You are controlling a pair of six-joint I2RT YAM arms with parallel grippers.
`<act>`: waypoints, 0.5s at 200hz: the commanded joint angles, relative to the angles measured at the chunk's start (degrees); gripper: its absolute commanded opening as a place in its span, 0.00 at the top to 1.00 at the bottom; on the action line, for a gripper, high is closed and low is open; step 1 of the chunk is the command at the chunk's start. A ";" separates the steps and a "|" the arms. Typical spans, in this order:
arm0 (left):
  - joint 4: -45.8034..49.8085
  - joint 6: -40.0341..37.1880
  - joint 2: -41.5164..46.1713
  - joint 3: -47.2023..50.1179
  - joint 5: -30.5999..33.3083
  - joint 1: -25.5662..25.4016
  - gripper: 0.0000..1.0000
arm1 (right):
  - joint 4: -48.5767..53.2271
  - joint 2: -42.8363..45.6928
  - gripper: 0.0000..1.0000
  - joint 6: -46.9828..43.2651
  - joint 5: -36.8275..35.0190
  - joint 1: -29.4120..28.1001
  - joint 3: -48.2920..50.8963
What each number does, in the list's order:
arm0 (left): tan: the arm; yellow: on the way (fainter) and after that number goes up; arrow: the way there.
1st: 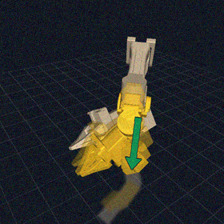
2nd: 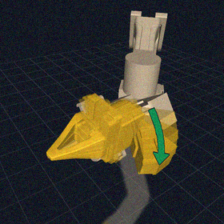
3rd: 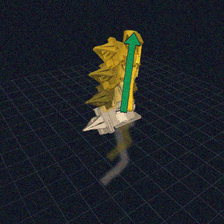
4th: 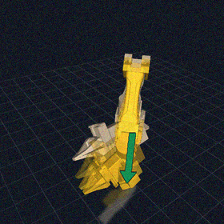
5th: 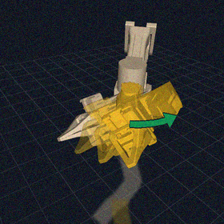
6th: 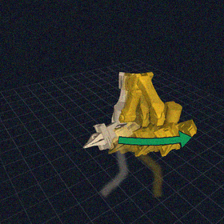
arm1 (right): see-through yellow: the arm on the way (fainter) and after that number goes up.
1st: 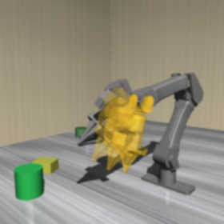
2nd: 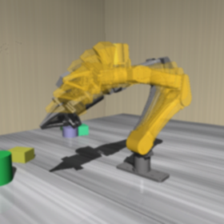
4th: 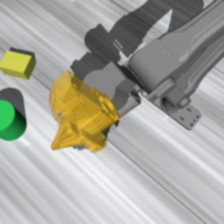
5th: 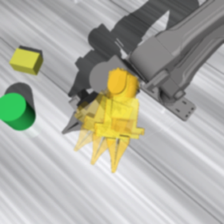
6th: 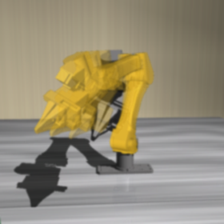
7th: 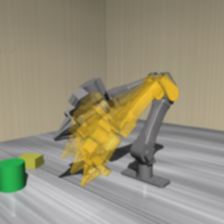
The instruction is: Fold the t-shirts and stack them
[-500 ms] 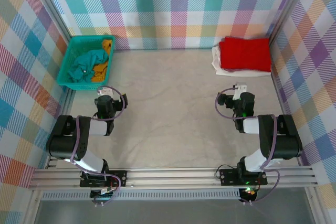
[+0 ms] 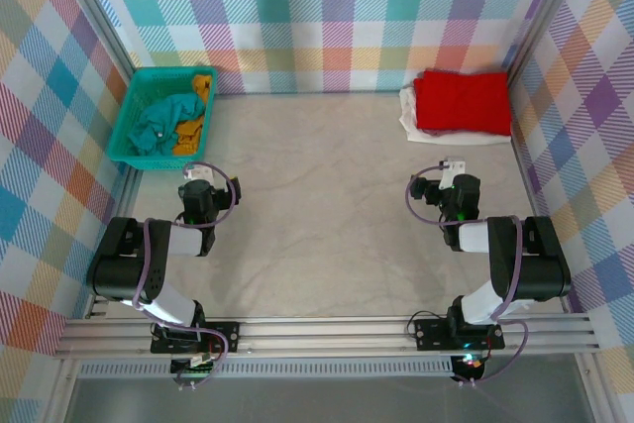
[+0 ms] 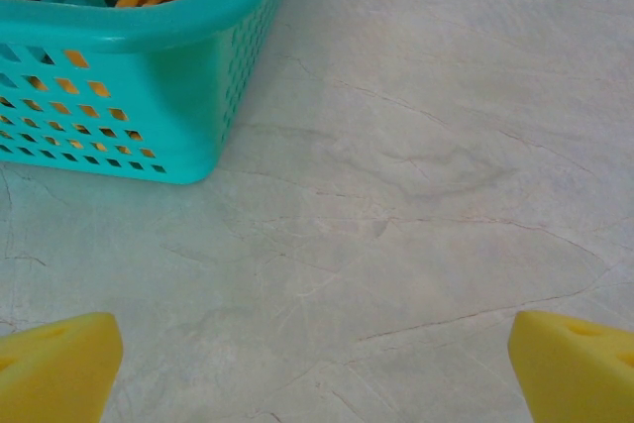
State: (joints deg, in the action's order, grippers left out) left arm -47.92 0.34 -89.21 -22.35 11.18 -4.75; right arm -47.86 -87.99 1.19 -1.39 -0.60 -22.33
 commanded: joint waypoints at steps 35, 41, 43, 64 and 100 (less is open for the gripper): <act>0.61 -0.61 -0.35 -1.12 -0.12 -0.01 0.00 | -0.13 -0.12 0.00 -0.40 1.39 0.09 -1.23; 0.60 -0.57 -0.35 -1.16 -0.23 0.00 0.00 | -0.13 -0.11 0.00 -0.38 1.39 0.08 -1.23; 0.61 -0.59 -0.35 -1.15 -0.18 0.00 0.00 | -0.13 -0.09 0.00 -0.39 1.39 0.14 -1.23; 2.31 -2.11 3.72 -0.68 -0.37 -0.99 0.00 | 6.28 6.38 0.00 0.05 -2.87 -0.55 -2.41; 27.26 1.40 30.72 -7.62 -3.22 -5.04 0.00 | 35.38 26.25 0.00 19.52 -0.08 1.96 -11.79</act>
State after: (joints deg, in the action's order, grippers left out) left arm -34.02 -1.13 -74.04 -22.96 10.87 -8.10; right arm -27.81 -71.50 8.47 -6.76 -0.89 -26.83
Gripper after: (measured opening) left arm 0.999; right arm 0.997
